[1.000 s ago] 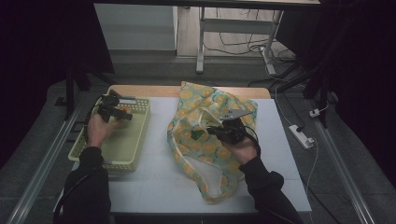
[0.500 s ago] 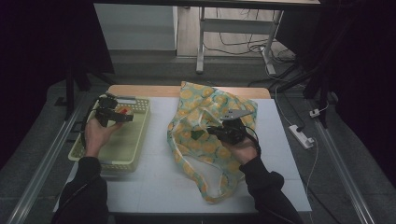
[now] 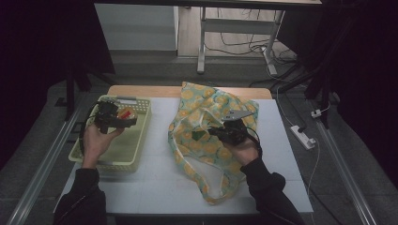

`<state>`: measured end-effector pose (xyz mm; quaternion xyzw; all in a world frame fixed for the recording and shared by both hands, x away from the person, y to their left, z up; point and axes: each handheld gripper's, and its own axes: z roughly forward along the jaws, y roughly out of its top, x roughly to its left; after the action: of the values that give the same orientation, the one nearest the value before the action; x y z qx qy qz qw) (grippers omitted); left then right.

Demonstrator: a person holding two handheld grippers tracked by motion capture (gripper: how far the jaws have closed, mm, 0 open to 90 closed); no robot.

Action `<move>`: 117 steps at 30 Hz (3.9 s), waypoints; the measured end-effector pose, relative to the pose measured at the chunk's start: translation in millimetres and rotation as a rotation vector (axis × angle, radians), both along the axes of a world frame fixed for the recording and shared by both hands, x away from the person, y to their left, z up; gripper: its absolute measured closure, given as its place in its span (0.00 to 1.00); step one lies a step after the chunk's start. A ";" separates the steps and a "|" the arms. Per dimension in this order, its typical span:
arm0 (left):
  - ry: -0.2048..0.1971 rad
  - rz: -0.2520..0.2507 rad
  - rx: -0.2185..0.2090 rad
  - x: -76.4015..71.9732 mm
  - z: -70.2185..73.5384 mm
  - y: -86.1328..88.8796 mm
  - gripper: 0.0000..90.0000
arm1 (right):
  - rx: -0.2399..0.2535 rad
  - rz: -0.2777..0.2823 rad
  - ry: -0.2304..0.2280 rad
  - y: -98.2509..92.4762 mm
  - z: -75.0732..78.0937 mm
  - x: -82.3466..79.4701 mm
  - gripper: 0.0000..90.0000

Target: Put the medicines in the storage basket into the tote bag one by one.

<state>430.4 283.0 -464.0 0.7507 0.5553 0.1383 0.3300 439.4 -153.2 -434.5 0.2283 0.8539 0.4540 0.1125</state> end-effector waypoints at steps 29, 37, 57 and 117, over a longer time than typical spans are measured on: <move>-0.061 -0.244 -0.009 -43.4 28.8 -72.8 0.23 | -0.001 -0.008 -0.003 -1.0 1.0 -0.6 1.00; -0.063 -0.315 -0.010 -53.5 29.4 -95.4 0.23 | 0.003 -0.007 -0.004 -2.0 1.8 -0.5 1.00; -0.034 -0.471 -0.007 -56.0 17.8 -159.1 0.23 | 0.003 0.002 -0.012 0.8 2.5 -2.7 1.00; 0.011 -0.419 0.072 40.1 -42.6 -243.9 0.23 | -0.017 0.012 0.000 5.0 -2.7 -1.6 1.00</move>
<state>470.4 39.1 -506.6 0.8619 0.3835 0.0820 0.3216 437.9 -148.3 -437.2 0.2224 0.8590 0.4475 0.1117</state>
